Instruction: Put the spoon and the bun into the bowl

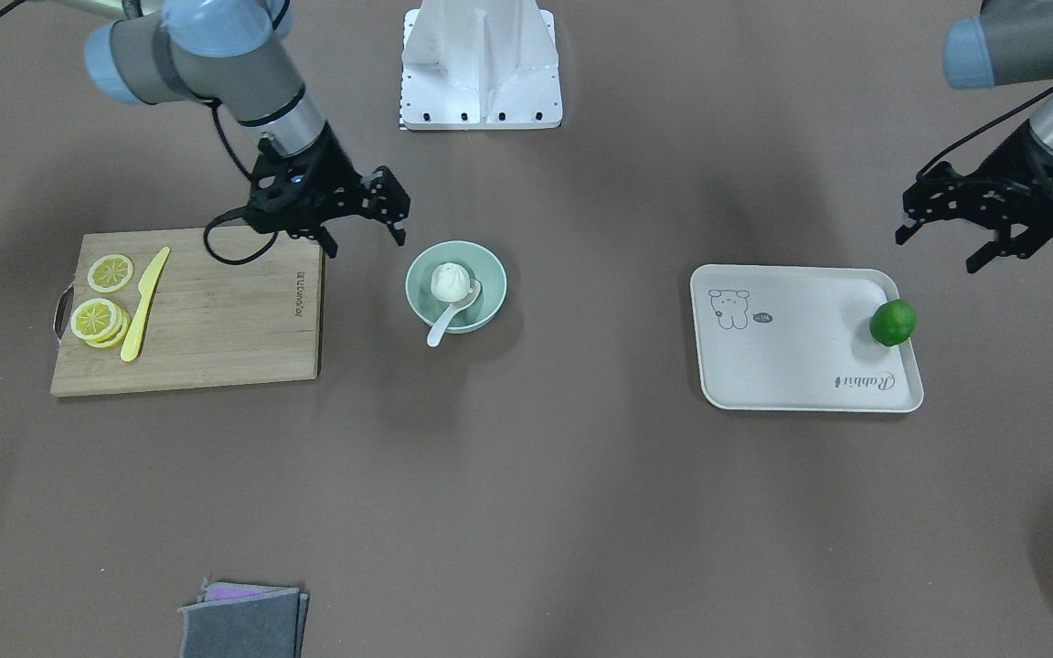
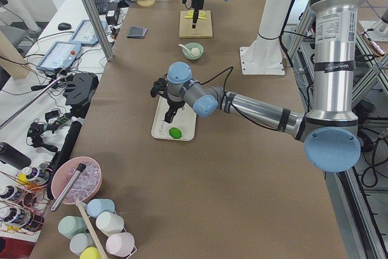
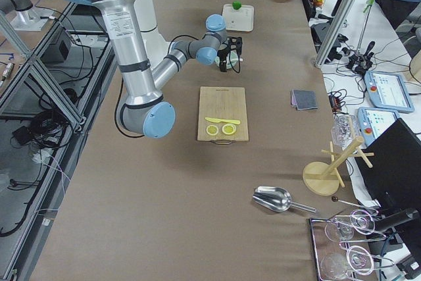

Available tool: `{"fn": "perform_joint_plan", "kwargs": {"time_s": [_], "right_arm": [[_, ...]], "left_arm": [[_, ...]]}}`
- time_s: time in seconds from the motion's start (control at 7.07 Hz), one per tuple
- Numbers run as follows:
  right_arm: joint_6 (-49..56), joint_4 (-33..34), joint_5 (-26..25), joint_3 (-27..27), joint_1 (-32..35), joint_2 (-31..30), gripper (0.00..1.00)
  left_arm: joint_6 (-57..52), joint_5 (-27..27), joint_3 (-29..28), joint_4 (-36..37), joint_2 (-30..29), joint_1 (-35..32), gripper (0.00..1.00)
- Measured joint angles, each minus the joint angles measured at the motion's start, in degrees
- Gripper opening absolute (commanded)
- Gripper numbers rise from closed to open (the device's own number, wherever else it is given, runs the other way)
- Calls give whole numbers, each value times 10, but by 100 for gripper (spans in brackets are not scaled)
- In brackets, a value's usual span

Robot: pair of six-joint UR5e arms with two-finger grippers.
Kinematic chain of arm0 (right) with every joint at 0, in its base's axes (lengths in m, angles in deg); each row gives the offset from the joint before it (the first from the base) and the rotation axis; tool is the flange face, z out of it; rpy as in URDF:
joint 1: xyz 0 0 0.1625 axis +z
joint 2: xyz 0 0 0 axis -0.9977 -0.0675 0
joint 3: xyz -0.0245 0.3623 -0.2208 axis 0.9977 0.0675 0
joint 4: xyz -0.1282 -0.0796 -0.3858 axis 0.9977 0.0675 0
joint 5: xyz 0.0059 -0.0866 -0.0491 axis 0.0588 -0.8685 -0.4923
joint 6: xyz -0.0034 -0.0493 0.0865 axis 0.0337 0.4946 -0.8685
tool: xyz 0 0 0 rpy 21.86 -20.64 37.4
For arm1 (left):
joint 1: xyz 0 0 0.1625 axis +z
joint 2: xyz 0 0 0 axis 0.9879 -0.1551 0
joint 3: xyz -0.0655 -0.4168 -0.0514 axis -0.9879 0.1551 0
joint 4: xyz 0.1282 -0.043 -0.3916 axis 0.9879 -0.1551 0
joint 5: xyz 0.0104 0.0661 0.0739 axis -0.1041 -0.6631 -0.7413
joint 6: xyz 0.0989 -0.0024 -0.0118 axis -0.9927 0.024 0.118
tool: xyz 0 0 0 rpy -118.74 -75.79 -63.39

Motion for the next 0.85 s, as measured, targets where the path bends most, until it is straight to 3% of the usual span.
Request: {"fn": "perform_joint_plan", "kwargs": {"time_s": [0.42,0.85], "right_arm": [[297,1,139,5,196,-151,100],[608,3,214,115,381,-211,100]], "left_arm": [[-183,0,-20,85,34,-114,98],[-253,-4,-25,149,66,-153,98]]}}
